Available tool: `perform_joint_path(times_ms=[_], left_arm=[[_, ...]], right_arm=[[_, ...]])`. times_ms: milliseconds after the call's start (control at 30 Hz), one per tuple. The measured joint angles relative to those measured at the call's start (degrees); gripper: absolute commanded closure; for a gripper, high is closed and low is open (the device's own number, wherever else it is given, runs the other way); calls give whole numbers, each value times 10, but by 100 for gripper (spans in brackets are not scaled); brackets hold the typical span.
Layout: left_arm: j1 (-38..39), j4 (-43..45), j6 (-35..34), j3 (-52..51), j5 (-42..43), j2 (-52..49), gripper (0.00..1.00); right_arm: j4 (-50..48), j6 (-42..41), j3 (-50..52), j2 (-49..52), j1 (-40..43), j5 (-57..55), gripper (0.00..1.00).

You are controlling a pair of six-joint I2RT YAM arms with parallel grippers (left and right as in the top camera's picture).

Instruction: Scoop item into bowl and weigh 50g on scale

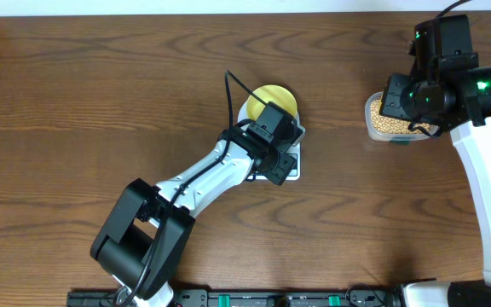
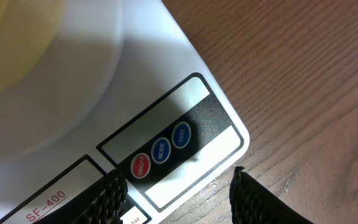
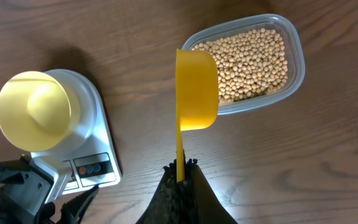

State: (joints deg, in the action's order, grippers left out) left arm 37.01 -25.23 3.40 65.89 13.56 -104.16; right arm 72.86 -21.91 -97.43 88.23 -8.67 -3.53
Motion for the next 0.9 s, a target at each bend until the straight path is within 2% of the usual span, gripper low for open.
perform_joint_path(times_ms=[900], left_arm=[[26,-11,-4,0,2,-16,44]], right_arm=[[0,0,0,0,0,0,99]])
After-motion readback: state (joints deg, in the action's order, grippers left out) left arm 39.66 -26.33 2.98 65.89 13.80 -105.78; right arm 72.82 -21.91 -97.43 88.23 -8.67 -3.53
